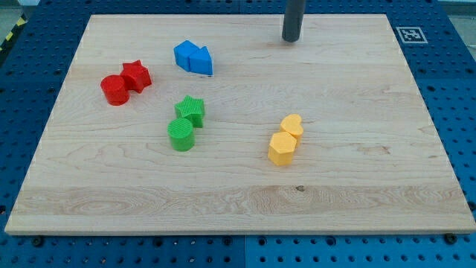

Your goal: Push the yellow hexagon to the bottom right

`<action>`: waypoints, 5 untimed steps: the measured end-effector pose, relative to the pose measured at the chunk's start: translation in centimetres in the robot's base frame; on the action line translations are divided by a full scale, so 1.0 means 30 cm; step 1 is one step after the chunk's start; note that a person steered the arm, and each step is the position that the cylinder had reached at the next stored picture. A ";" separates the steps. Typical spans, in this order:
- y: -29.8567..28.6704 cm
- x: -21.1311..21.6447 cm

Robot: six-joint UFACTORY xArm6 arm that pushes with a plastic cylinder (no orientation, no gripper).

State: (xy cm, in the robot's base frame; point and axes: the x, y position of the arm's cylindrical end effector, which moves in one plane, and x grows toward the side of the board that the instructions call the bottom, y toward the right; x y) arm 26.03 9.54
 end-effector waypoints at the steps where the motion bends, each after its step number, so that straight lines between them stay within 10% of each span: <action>1: 0.000 0.000; 5: 0.063 0.467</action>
State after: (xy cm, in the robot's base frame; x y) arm 40.05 11.42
